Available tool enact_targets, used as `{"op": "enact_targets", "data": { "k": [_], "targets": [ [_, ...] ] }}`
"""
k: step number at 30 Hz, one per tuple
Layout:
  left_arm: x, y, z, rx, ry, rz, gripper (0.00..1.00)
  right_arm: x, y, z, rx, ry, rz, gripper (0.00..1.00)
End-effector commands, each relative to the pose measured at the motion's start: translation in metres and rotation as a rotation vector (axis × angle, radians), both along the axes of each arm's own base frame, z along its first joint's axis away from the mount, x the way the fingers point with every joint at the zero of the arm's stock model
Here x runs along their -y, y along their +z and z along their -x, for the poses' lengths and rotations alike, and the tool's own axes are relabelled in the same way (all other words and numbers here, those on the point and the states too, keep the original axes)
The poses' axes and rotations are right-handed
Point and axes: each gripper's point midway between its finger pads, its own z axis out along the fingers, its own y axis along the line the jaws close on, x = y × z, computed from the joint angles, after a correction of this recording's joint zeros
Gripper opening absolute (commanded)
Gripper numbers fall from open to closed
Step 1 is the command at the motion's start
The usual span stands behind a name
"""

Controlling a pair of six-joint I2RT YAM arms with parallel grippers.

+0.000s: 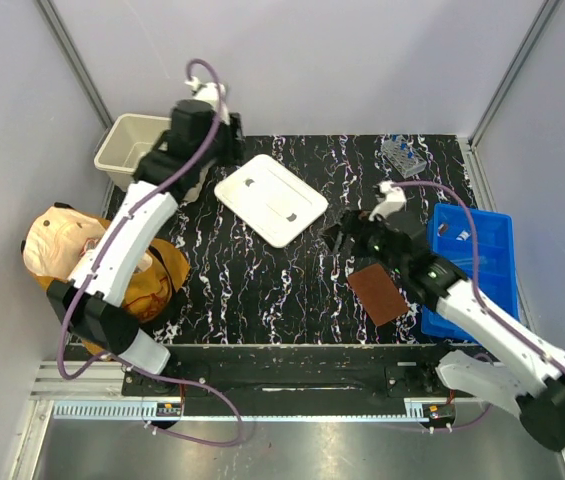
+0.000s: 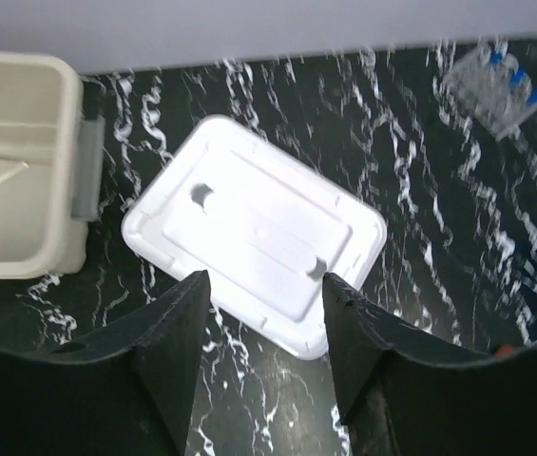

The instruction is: Organize the chemistry lab equipment

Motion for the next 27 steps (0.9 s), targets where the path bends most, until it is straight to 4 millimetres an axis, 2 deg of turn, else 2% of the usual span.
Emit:
{"op": "enact_targets", "data": {
  "k": [1, 4, 9, 14, 16, 19, 27],
  "targets": [
    [0.028, -0.045, 0.004, -0.054, -0.020, -0.172, 0.56, 0.032, 0.035, 0.017, 0.126, -0.091, -0.045, 0.96],
    [0.062, -0.082, 0.008, -0.118, -0.096, -0.214, 0.57, 0.051, 0.048, 0.031, 0.182, -0.135, -0.086, 0.96],
    [0.110, -0.149, 0.006, -0.218, -0.209, -0.303, 0.57, 0.070, 0.056, 0.050, 0.227, -0.166, -0.133, 0.96],
    [0.139, -0.208, 0.001, -0.335, -0.272, -0.350, 0.57, 0.084, 0.061, 0.064, 0.243, -0.185, -0.139, 0.96],
    [0.148, -0.225, 0.002, -0.359, -0.297, -0.362, 0.56, 0.090, 0.065, 0.068, 0.259, -0.197, -0.143, 0.96],
    [0.162, -0.239, 0.005, -0.362, -0.336, -0.372, 0.56, 0.098, 0.069, 0.073, 0.284, -0.217, -0.151, 0.96],
    [0.178, -0.264, 0.013, -0.342, -0.380, -0.447, 0.54, 0.109, 0.075, 0.078, 0.320, -0.245, -0.164, 0.96]
  ]
}}
